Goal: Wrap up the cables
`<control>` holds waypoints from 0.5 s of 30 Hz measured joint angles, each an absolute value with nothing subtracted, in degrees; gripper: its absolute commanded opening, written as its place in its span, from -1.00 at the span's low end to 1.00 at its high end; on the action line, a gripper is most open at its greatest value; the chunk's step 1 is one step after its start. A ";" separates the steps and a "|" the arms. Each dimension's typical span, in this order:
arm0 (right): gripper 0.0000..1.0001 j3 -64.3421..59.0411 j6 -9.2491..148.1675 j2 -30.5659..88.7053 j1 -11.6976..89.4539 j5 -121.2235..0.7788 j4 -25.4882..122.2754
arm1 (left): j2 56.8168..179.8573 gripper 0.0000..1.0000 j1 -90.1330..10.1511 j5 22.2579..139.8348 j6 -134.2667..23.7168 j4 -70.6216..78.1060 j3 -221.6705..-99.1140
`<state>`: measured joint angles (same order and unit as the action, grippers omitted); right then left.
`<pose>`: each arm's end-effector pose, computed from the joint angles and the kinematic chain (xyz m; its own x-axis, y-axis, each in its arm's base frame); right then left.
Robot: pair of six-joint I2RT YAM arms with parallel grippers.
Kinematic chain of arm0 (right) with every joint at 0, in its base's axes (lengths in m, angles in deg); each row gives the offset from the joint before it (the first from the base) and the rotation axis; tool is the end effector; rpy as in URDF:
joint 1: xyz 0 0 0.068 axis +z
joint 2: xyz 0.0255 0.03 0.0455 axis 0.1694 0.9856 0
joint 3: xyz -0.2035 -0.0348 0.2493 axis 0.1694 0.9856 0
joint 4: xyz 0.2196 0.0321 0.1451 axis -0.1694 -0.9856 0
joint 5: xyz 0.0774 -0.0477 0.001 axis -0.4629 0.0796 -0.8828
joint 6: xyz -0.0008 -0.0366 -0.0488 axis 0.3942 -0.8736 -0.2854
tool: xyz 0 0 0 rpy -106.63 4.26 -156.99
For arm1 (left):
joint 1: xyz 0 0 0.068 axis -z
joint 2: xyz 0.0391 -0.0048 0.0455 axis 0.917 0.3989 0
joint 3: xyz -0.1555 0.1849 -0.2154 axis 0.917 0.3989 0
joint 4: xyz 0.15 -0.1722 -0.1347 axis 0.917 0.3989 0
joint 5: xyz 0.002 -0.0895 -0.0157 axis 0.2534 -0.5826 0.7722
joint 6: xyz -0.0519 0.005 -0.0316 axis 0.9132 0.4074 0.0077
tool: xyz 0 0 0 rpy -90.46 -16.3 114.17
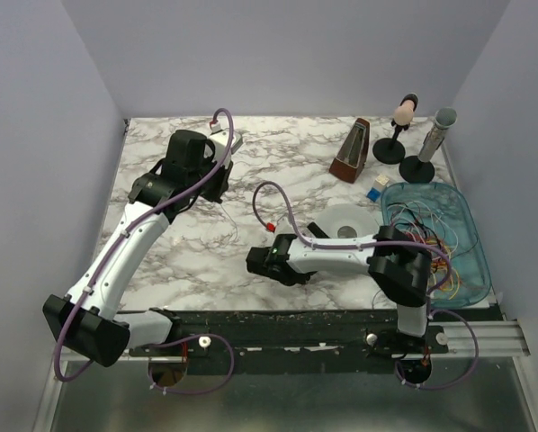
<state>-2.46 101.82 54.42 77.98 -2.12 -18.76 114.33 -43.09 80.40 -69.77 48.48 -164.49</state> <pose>0.1580 0.3010 0.2383 -0.6852 -0.6311 -0.3637 -0.2604 0.6786 -0.6868 0.2323 -0.1081 0.4213 -0.5357 0.2866 -0.7943 0.5326 0.8446 -0.0545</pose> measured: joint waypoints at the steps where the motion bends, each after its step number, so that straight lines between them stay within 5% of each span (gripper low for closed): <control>1: 1.00 -2.28 103.35 56.78 78.04 -0.09 -20.22 | 114.33 -1.00 -43.18 80.40 -69.77 48.43 -164.58; 4: 0.90 -1.60 105.32 60.04 78.04 4.56 -23.57 | 114.33 -1.00 -43.29 80.36 -69.77 48.37 -164.62; 8: 0.27 -1.49 105.39 60.32 77.91 8.39 -25.58 | 114.33 -1.00 -43.29 80.18 -69.77 48.37 -164.65; 11: 0.20 -1.47 105.45 61.72 77.56 9.90 -25.95 | 114.33 -1.00 -43.29 79.99 -69.77 48.37 -164.67; 15: -0.27 -0.10 104.40 63.49 77.10 10.84 -25.36 | 114.33 -1.00 -43.38 79.83 -69.79 48.32 -164.78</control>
